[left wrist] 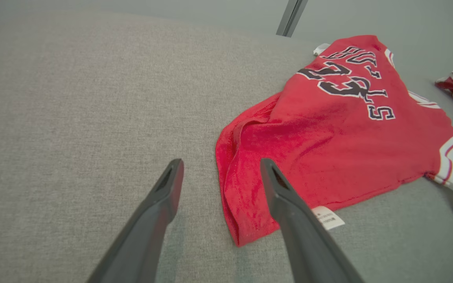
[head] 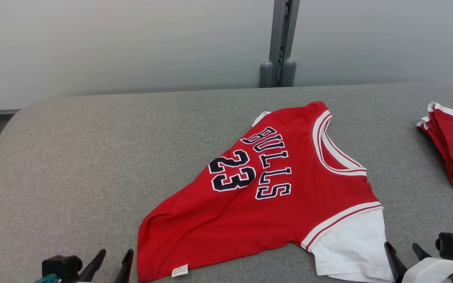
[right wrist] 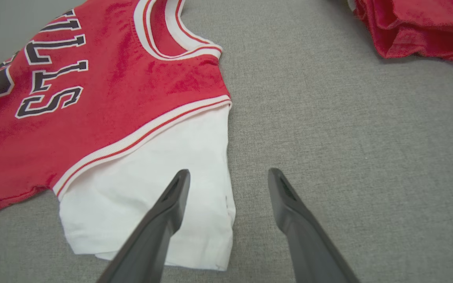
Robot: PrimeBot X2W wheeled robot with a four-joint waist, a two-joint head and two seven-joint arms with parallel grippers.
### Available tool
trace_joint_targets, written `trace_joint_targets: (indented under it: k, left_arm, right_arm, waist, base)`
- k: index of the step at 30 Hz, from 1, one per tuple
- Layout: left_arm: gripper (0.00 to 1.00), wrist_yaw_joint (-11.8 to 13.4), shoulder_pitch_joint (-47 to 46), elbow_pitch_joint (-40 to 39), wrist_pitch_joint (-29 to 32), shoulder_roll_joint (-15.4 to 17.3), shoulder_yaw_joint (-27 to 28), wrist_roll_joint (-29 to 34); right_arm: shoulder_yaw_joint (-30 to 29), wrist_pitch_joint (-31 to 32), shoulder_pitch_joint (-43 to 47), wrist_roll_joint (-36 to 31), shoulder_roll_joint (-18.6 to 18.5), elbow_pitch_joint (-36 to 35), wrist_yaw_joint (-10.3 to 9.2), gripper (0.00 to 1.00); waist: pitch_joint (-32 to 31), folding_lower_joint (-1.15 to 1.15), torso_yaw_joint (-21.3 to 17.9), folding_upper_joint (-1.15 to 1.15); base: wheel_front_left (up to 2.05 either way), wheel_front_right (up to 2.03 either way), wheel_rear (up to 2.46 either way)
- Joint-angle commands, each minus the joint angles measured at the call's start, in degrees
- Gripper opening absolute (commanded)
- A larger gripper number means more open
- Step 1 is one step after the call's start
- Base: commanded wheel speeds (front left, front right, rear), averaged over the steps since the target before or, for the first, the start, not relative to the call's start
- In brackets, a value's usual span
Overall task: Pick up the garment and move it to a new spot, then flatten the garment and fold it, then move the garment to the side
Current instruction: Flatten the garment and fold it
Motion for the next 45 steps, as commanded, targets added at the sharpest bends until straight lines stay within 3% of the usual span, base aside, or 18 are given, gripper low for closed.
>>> trace_joint_targets:
  k: [1,11,24,26,28,29,30,32,33,34,39,45]
  left_arm:
    - [1.0,-0.66,0.22,0.83,1.98,0.58,-0.76,-0.78]
    - [1.0,-2.26,-0.99,2.57,9.04,0.74,-4.5,-2.12]
    - [1.0,-3.95,-4.18,7.98,9.69,-0.5,-6.36,-3.99]
    - [1.0,-3.77,-5.17,10.18,9.88,-0.56,-6.48,-3.85]
    - [1.0,-4.13,-5.95,12.36,9.8,-1.1,-6.77,-4.42]
    - [1.0,-4.41,-6.59,14.2,9.35,-1.29,-7.17,-4.41]
    - [0.96,-4.69,-6.89,14.96,8.98,-1.46,-7.37,-4.58]
    - [0.62,-4.92,-7.48,15.96,8.46,-1.72,-7.71,-4.82]
    - [0.36,-5.14,-7.69,16.4,8.18,-1.71,-7.95,-4.82]
    - [0.0,-5.25,-7.88,16.73,7.93,-1.68,-8.17,-4.79]
    - [0.0,-5.69,-8.08,16.76,6.76,-1.01,-8.36,-5.41]
    - [0.0,-5.12,-6.83,12.81,4.19,0.22,-7.26,-5.18]
  right_arm:
    - [0.04,1.52,0.68,0.08,-0.04,0.58,0.01,1.0]
    - [0.8,6.83,-0.02,2.54,0.29,3.69,0.01,1.0]
    - [3.26,6.02,-1.55,4.24,0.35,6.56,0.02,1.0]
    - [3.9,5.87,-1.65,4.57,0.41,6.99,0.02,0.89]
    - [4.29,5.72,-1.96,4.71,0.45,7.35,0.02,0.71]
    - [4.86,5.59,-2.13,4.86,0.46,7.44,0.02,0.44]
    - [5.04,5.33,-2.31,4.91,0.43,7.55,0.02,0.31]
    - [5.26,4.9,-2.43,4.96,0.37,7.79,0.02,0.05]
    - [5.36,4.78,-2.45,4.92,0.36,7.87,0.02,0.0]
    - [5.46,4.58,-2.46,4.88,0.34,7.92,0.01,0.0]
    - [5.44,3.37,-2.63,3.57,0.32,7.01,0.01,0.0]
    - [4.22,2.8,-0.64,1.88,0.28,0.4,0.01,0.0]
  waist:
    - [0.51,0.0,0.14,0.0]
    - [1.86,0.0,0.98,0.0]
    - [3.51,0.0,1.05,0.0]
    - [3.55,0.0,0.89,0.0]
    - [3.6,0.0,0.78,0.0]
    - [3.54,0.0,0.63,0.0]
    - [3.51,0.0,0.56,0.0]
    - [3.45,0.0,0.52,0.0]
    - [3.38,0.0,0.51,0.0]
    - [3.33,0.0,0.51,0.0]
    - [2.65,0.0,0.73,0.0]
    - [1.34,0.0,0.96,0.0]
  base:
    - [0.0,0.0,0.0]
    - [0.0,0.0,0.0]
    - [0.0,0.0,0.0]
    - [0.0,0.0,0.0]
    - [0.0,0.0,0.0]
    - [0.0,0.0,0.0]
    - [0.0,0.0,0.0]
    - [0.0,0.0,0.0]
    - [0.0,0.0,0.0]
    - [0.0,0.0,0.0]
    - [0.0,0.0,0.0]
    - [0.0,0.0,0.0]
